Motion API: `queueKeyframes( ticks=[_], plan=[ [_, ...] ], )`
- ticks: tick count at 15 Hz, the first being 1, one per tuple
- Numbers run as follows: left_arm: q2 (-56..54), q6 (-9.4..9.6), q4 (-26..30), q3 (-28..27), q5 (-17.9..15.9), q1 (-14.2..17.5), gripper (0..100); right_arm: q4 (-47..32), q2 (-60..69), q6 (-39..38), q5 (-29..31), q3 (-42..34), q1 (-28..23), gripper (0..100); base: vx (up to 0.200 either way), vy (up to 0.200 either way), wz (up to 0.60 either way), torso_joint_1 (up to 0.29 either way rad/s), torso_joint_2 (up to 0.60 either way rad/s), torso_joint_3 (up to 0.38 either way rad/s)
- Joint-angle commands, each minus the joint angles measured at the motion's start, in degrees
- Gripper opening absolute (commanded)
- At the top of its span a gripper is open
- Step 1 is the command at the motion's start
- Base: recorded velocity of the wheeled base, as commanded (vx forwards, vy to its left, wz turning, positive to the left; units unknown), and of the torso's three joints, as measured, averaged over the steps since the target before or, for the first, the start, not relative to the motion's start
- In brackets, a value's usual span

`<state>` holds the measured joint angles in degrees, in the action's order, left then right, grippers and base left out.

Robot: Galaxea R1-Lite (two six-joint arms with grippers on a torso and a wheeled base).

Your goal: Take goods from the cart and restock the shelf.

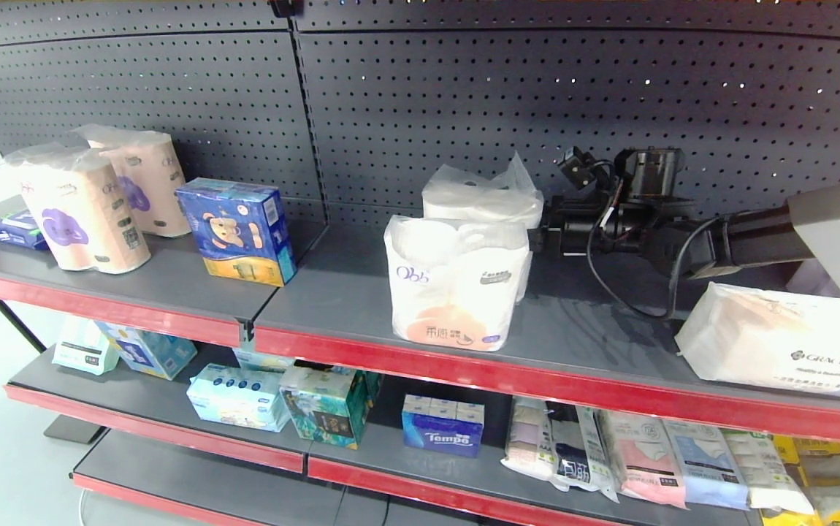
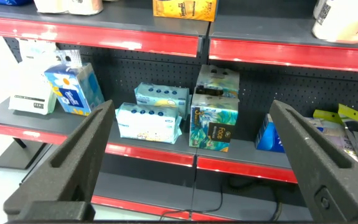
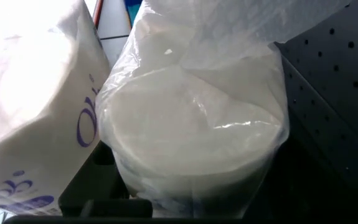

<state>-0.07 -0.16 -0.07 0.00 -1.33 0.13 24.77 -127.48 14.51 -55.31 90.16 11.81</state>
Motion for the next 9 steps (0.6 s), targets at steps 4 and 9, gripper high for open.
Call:
queueKeyframes(
  ticks=[4,9],
  plan=[
    [0.07,-0.02,-0.01,0.0,0.01,0.04,100,-0.25,-0.14,-0.27,-1.91,0.1,-0.65,0,0.0,0.0,0.0,0.0,0.0,0.0],
    [0.07,-0.02,-0.01,0.0,0.01,0.04,100,-0.95,-0.05,-0.36,-1.47,0.19,-1.09,0,0.0,0.0,0.0,0.0,0.0,0.0]
  ],
)
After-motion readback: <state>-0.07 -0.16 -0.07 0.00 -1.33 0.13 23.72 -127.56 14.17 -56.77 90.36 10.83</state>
